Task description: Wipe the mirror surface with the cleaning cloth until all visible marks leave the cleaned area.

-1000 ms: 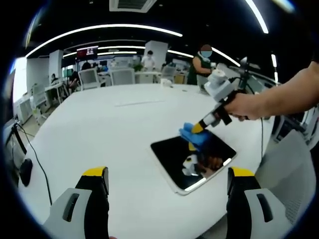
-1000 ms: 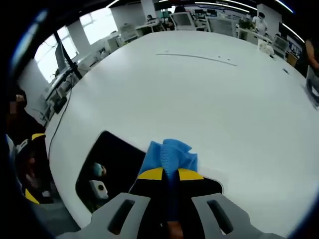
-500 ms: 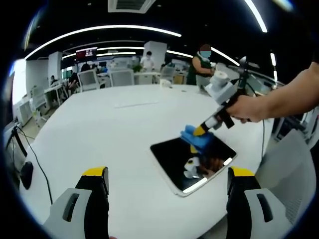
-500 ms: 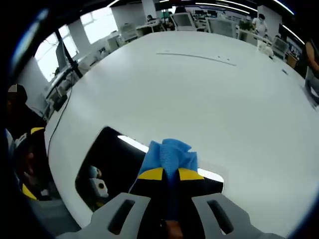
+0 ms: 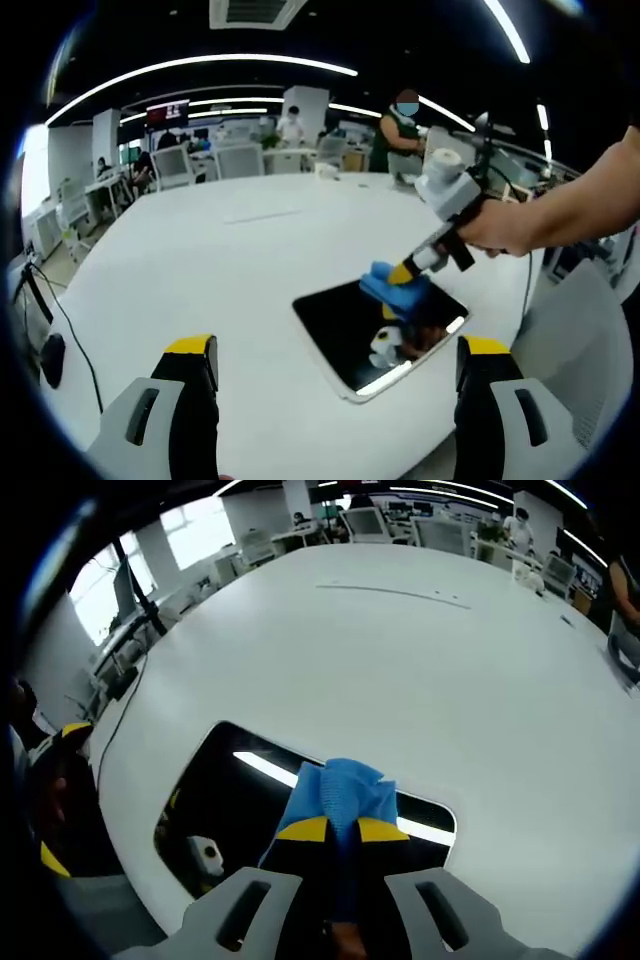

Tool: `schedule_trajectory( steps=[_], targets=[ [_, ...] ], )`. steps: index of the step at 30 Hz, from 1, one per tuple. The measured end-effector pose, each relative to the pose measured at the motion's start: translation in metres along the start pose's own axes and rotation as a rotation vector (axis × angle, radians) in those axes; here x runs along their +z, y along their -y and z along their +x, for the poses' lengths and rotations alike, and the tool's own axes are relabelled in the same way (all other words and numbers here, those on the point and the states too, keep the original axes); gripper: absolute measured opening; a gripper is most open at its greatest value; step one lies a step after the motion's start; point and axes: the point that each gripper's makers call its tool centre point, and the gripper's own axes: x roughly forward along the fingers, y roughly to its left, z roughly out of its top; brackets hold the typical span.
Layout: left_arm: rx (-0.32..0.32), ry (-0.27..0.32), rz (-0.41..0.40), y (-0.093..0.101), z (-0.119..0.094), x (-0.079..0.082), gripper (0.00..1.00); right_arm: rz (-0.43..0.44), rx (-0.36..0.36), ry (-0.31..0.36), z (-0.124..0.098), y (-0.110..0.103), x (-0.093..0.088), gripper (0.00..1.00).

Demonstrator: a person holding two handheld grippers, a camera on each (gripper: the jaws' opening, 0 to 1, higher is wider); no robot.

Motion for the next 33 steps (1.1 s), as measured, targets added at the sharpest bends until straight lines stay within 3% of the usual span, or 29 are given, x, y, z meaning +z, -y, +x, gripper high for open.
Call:
schedule_trajectory(
  steps=[21, 33],
  targets=[
    [-0.009, -0.001, 0.011, 0.015, 0.004, -0.006, 1.0, 0.006, 0.012, 0.001, -0.012, -0.013, -0.023, 0.04],
    [-0.012, -0.028, 0.037, 0.023, 0.007, -0.018, 1.0, 0.013, 0.026, -0.002, -0.017, -0.019, -0.033, 0.04]
  ],
)
